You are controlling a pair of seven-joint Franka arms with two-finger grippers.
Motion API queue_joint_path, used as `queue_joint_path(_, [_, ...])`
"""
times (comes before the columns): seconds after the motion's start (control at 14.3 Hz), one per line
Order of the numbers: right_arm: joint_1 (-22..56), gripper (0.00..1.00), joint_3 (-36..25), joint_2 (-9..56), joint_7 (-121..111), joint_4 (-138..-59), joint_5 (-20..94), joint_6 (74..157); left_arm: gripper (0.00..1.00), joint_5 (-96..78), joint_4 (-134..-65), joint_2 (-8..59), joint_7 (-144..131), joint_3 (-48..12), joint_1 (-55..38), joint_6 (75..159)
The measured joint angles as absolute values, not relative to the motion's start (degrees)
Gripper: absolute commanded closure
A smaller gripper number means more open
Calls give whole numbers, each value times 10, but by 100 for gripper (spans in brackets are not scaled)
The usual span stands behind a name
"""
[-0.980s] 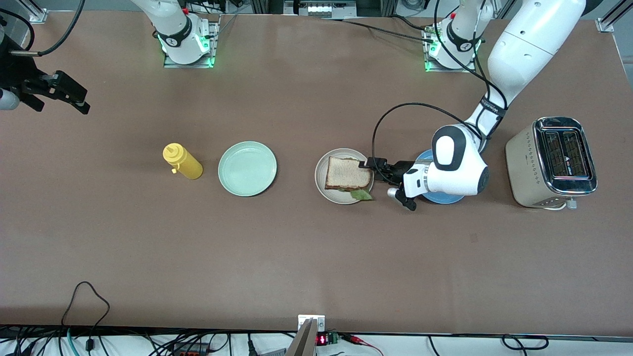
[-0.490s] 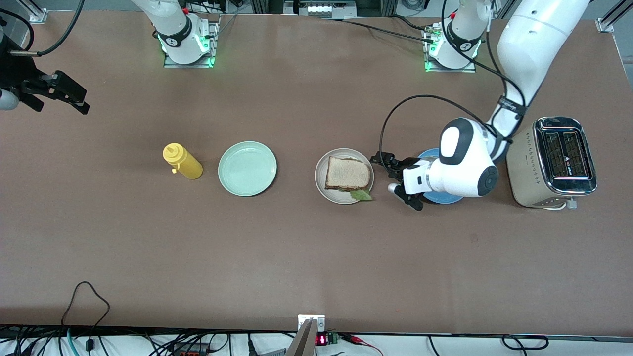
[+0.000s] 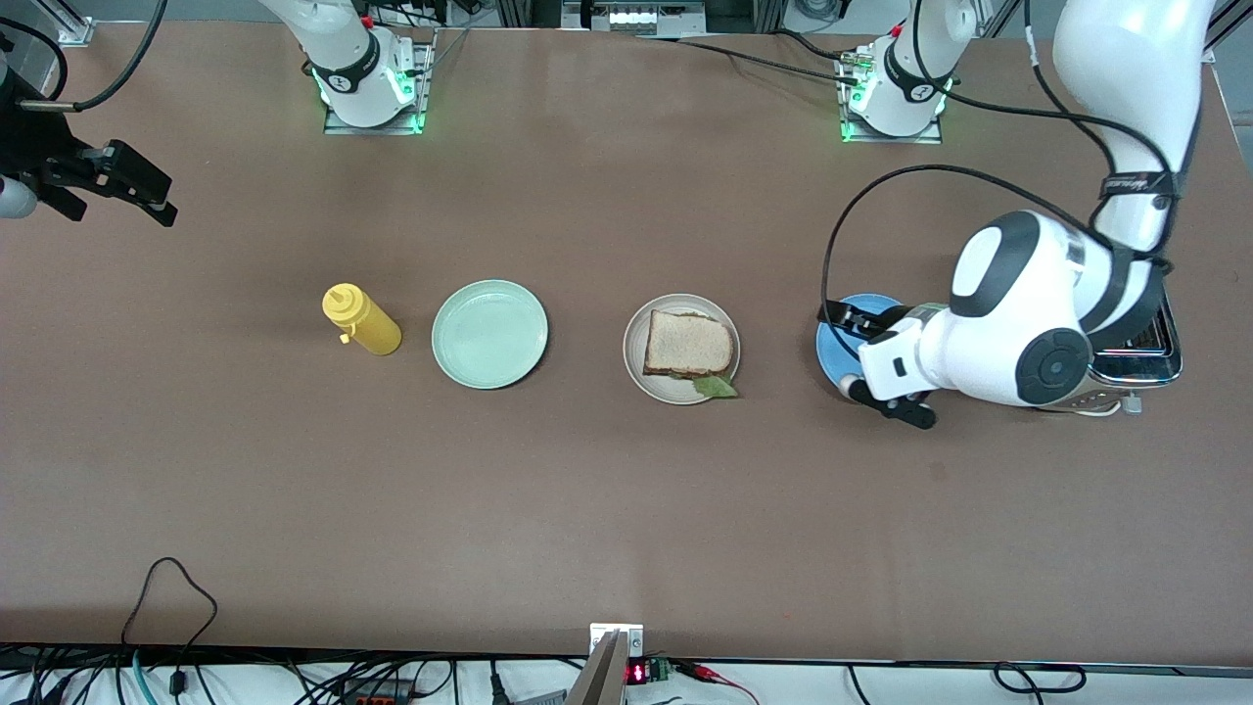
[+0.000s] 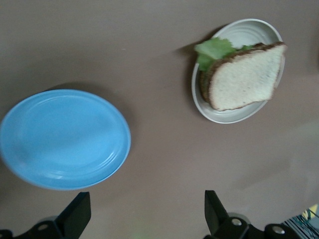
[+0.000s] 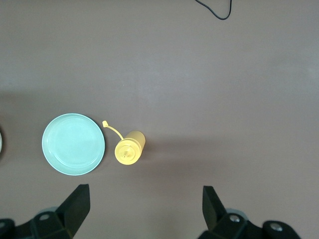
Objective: Make sandwich in beige plate with both arms
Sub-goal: 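Withdraw the left gripper back toward the toaster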
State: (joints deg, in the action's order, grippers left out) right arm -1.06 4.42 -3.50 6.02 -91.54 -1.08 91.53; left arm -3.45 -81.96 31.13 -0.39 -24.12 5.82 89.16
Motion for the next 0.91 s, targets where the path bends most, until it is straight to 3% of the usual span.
queue_joint_path(0.63, [-11, 0, 44, -35, 60, -915, -11, 915, 0, 57, -788, 198, -78, -232, 79, 851])
queue_joint_path(0.91, [-11, 0, 44, -35, 60, -916, -11, 916, 0, 23, -815, 135, -42, -132, 38, 845])
